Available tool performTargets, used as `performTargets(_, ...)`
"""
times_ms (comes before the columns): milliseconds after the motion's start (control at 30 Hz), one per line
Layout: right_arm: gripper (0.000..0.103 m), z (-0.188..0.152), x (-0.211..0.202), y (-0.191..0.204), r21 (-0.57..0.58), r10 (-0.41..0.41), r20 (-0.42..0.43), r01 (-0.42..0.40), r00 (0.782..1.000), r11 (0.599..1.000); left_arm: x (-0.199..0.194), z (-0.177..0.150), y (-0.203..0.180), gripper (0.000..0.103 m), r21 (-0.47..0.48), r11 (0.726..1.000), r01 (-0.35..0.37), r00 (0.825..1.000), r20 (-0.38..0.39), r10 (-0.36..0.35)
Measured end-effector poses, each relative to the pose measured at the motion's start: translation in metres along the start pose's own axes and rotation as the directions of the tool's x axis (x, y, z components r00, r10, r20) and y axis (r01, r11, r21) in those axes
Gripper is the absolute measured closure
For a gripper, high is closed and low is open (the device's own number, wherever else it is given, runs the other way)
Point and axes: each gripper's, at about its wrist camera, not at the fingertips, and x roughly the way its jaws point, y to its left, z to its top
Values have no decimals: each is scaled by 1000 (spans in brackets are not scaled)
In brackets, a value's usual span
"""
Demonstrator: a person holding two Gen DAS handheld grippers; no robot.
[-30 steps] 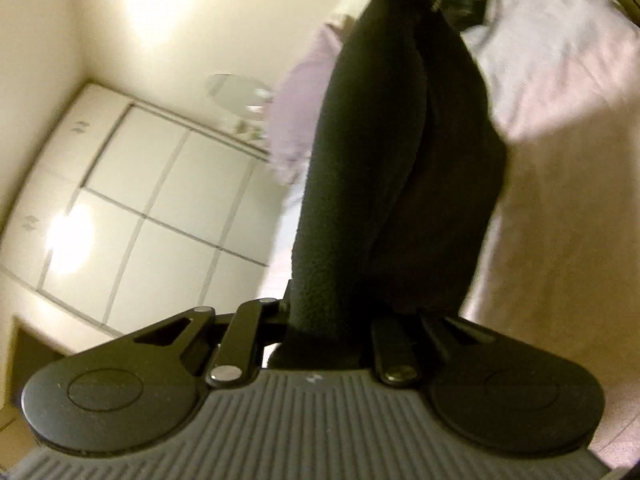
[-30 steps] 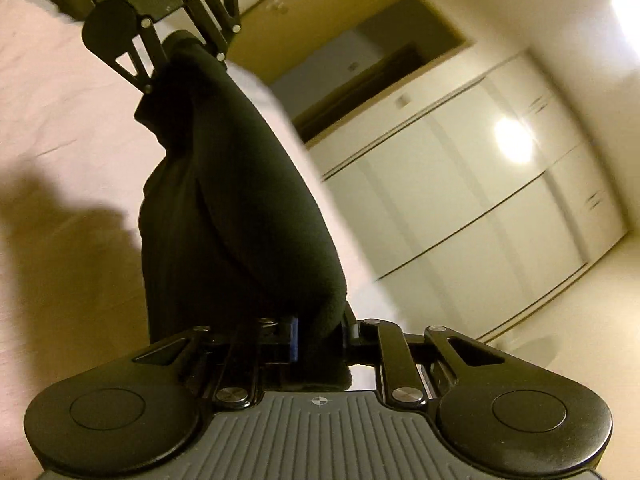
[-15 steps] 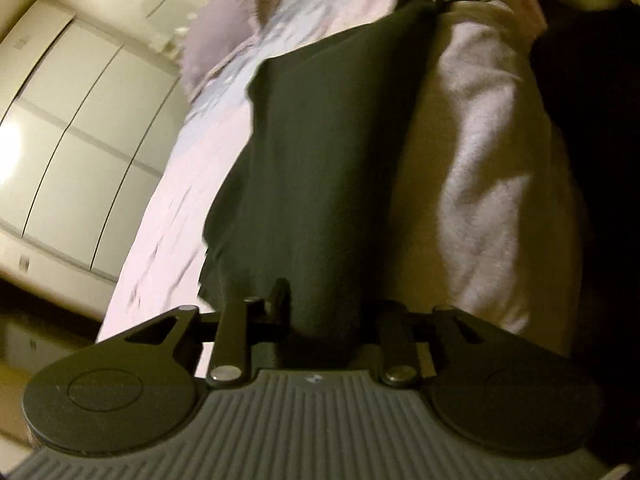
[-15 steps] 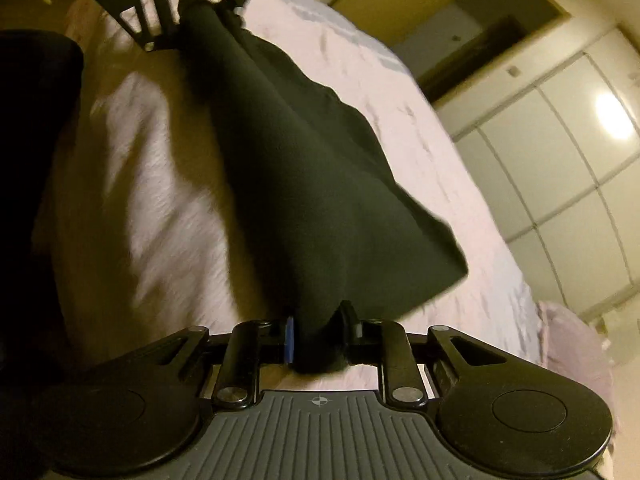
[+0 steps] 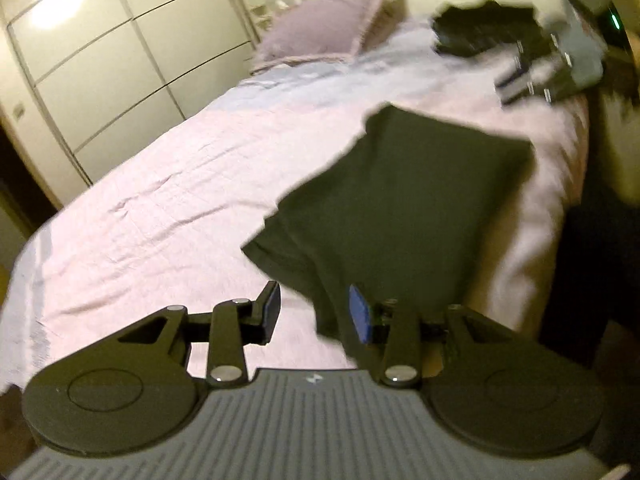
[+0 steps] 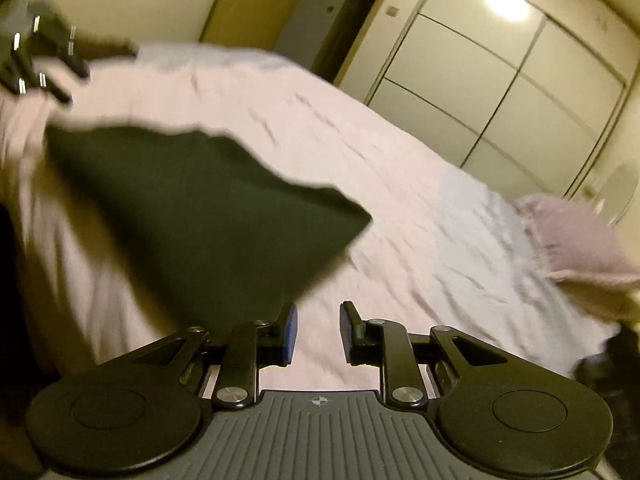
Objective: Fold clothes
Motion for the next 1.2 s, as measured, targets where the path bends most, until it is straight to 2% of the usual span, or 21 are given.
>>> performTargets(33,69,9,9,-5,35,26,5,-26,1000,999,12,8,9,68,-30,999,17,1000,1,-17)
performTargets(100,59,25,27,-15,91,66,13,-67,998,994,38,24,26,68,-75,996,43,999,6,-43)
performTargets(300,55,54,78,-53,222,130,1,-127,992,967,133,51,66,69,-185,976,113,987,-88,-131)
performTargets(400,55,54,115,-78,311,156,-11,-145,988,939,169,49,84,70,-292,943,162,974,-107,-200)
performTargets(500,55,51,140,-100,427,188,-11,-165,982,889,197,43,96,72,-413,881,229,958,-65,-280)
performTargets(567,55,48,145,-113,504,211,-1,-182,977,844,200,41,100,102,-440,859,262,951,-33,-307)
performTargets(600,69,47,142,-118,537,220,6,-189,975,822,197,40,99,103,-432,860,270,952,-12,-305)
performTargets(633,100,47,141,-122,557,226,4,-190,974,809,189,40,99,103,-416,870,264,958,10,-286)
performTargets(700,100,52,130,-125,553,214,26,-192,977,810,171,39,101,102,-402,883,242,969,60,-238)
performTargets(800,100,61,119,-129,532,201,80,-212,976,820,161,32,110,102,-437,875,208,978,90,-187)
performTargets(867,100,62,127,-129,516,202,70,-209,977,831,174,25,111,102,-462,865,195,980,49,-194)
performTargets(933,100,57,149,-127,506,216,19,-195,976,840,192,17,107,101,-477,861,177,978,-14,-209)
performTargets(1033,100,42,170,-131,542,227,-6,-187,974,819,202,14,102,100,-477,864,163,978,-35,-203)
performTargets(1067,100,39,170,-132,557,223,-2,-185,975,809,202,15,101,99,-478,864,160,979,-37,-202)
performTargets(1133,98,40,162,-131,553,210,6,-178,978,814,197,17,104,95,-482,863,155,979,-45,-201)
performTargets(1200,92,46,148,-128,512,175,-9,-146,984,846,187,20,106,87,-471,874,119,984,-61,-167)
